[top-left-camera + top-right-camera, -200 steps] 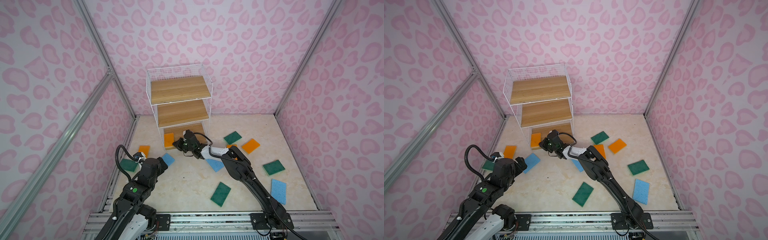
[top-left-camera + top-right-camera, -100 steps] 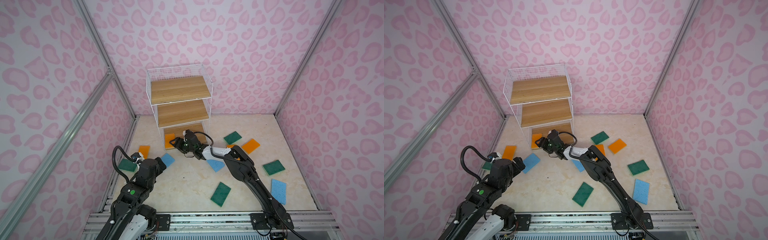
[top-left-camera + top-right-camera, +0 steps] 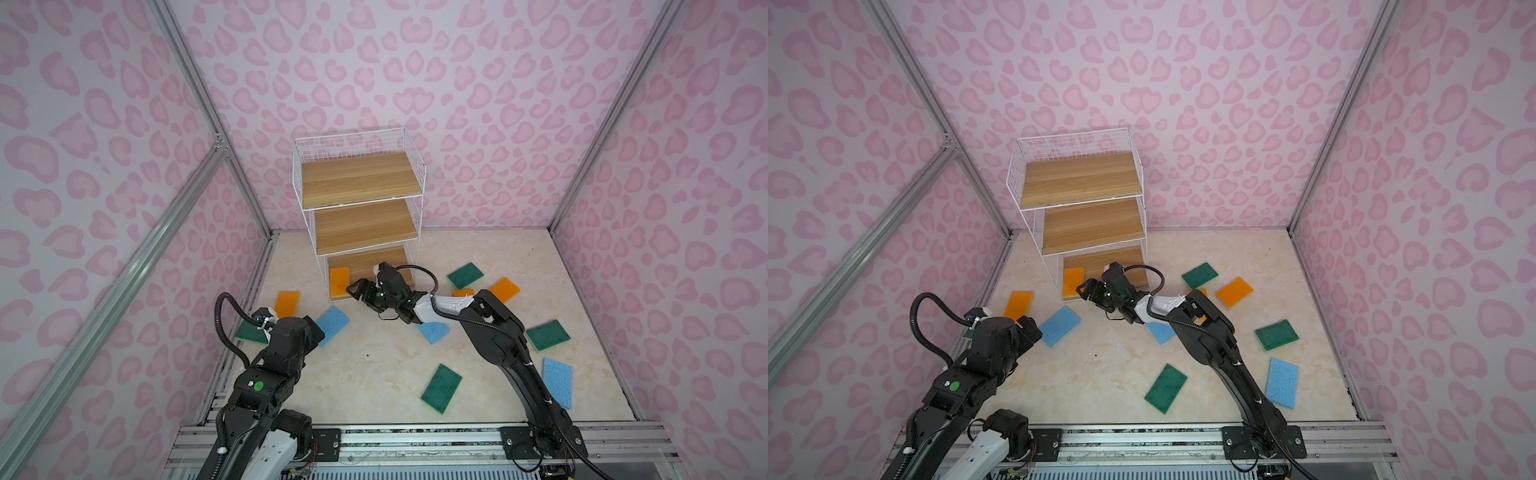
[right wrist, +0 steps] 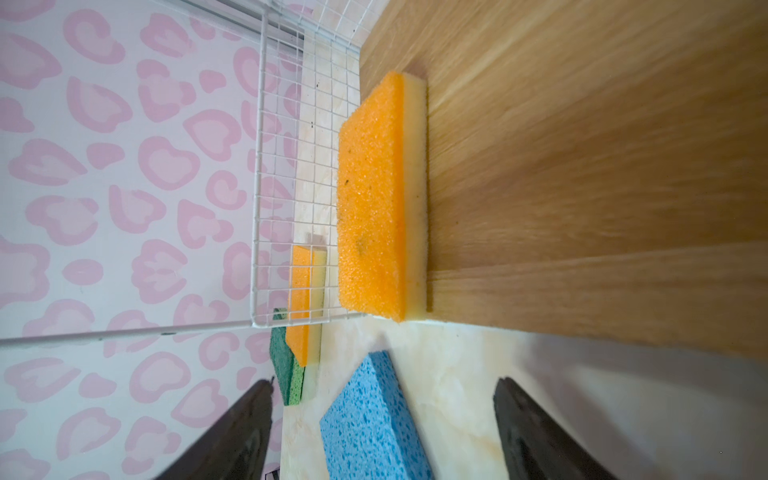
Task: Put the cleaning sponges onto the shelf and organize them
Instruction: 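Grasp a second orange sponge with left gripper while right gripper backs off the shelf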
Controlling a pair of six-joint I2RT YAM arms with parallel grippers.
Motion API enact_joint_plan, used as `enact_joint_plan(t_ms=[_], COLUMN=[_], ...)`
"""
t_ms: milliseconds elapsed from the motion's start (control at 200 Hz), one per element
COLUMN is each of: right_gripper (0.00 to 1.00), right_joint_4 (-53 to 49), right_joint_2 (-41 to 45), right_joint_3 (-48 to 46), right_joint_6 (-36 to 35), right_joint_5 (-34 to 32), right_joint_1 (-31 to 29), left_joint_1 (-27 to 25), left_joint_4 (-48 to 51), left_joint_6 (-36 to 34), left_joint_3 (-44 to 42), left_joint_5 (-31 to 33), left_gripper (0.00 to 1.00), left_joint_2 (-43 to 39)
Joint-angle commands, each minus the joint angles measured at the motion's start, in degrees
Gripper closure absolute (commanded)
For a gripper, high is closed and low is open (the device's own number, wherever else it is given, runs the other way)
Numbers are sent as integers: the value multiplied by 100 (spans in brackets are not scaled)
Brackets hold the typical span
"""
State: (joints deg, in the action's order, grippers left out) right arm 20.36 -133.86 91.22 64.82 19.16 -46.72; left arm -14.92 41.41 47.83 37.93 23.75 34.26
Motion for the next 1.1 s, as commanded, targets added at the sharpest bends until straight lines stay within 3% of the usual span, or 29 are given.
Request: enact_joint_plan(t_ms=[0, 155, 275, 460, 625, 790, 890, 1000, 1095], right_gripper=[15, 16, 19, 21, 22, 24, 24, 32, 34], right_joint_4=[206, 448, 866, 1613, 2200, 2605, 2779, 3023, 3393], right_joint_2=[172, 595, 976, 1527, 1944, 2118, 2165, 2091, 1924], right_joint_3=[-133, -560, -1336, -2268, -3042, -3195, -3272, -3269, -3270], right_joint_6=[-294, -384, -387, -365, -310, -116, -58, -7, 227], right_joint_5=[92, 221, 356, 761, 950, 1093, 1116, 1254, 1401], right_joint_1=[9, 39, 116, 291, 511, 730, 792, 835, 883], left_joint_1=[352, 1030, 1353, 1412, 1430, 1691, 2256, 2857, 3024], left_joint_4=[126, 69, 92, 467, 697, 892, 799, 589, 336], left_joint_6=[-168, -511, -749, -1149, -1449, -2005, -2228, -2372, -2560], left_joint_3=[57, 168, 351, 924, 1543, 2221, 2507, 2830, 3168], left_joint_5=[-344, -942, -1068, -529, -205, 382, -206, -1447, -1711], left_gripper=[4, 0, 11, 23, 24, 24, 24, 22, 18], left_joint_2=[166, 707, 1183, 1992, 2815, 3790, 4266, 4901, 5460])
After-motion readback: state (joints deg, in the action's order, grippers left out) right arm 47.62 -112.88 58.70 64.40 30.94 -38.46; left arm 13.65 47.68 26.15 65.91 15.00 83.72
